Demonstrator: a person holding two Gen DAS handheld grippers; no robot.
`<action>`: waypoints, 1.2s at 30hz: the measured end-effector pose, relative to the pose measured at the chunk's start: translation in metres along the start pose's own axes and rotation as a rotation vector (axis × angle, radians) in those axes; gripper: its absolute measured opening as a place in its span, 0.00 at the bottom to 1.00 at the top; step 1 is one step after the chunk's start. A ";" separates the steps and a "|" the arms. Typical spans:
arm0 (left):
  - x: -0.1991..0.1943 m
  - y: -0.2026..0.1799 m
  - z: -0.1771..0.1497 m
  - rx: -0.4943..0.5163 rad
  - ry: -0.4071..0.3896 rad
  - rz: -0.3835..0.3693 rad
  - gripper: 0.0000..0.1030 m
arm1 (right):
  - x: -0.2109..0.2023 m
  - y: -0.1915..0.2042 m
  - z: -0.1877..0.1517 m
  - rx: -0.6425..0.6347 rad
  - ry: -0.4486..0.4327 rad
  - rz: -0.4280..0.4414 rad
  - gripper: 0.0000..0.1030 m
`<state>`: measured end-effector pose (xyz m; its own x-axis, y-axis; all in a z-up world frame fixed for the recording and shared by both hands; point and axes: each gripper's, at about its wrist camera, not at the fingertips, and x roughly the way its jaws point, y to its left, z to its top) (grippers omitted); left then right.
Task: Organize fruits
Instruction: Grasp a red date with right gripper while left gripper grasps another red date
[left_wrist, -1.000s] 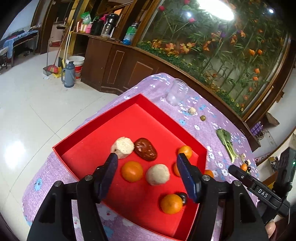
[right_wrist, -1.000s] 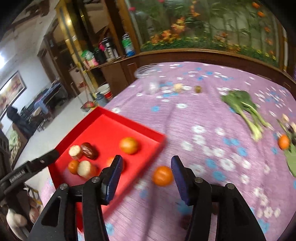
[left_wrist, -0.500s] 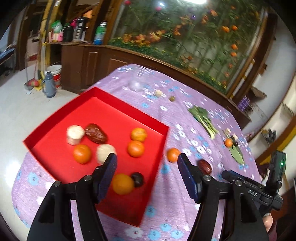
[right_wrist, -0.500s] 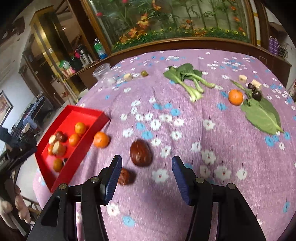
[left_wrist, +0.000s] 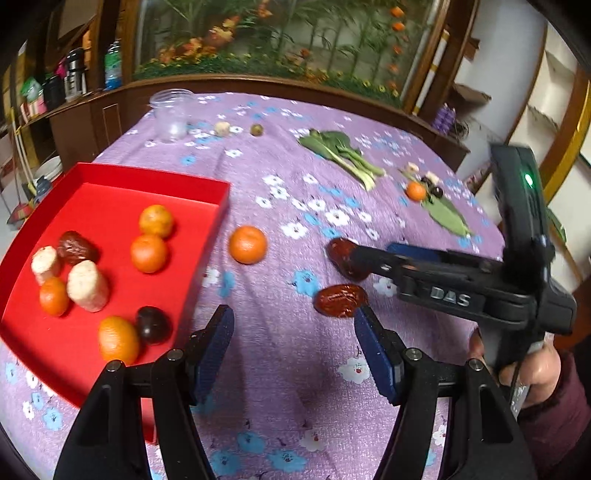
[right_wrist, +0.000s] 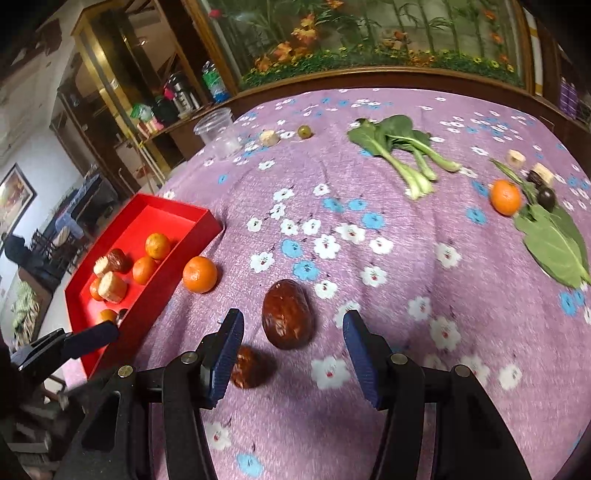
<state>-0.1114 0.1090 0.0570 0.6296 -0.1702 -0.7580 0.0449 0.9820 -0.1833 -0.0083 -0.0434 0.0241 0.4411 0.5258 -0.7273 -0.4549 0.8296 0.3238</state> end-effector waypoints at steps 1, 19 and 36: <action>0.003 -0.001 0.000 0.007 0.007 0.000 0.65 | 0.005 0.002 0.001 -0.011 0.006 -0.002 0.59; 0.055 -0.027 0.011 0.087 0.105 -0.021 0.65 | 0.015 -0.026 -0.003 0.046 -0.004 -0.043 0.35; 0.067 -0.044 0.010 0.133 0.064 -0.008 0.43 | 0.014 -0.028 -0.003 0.035 -0.047 -0.055 0.35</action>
<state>-0.0638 0.0557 0.0206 0.5782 -0.1783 -0.7961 0.1543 0.9821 -0.1079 0.0080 -0.0595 0.0026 0.5010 0.4864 -0.7158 -0.4016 0.8633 0.3055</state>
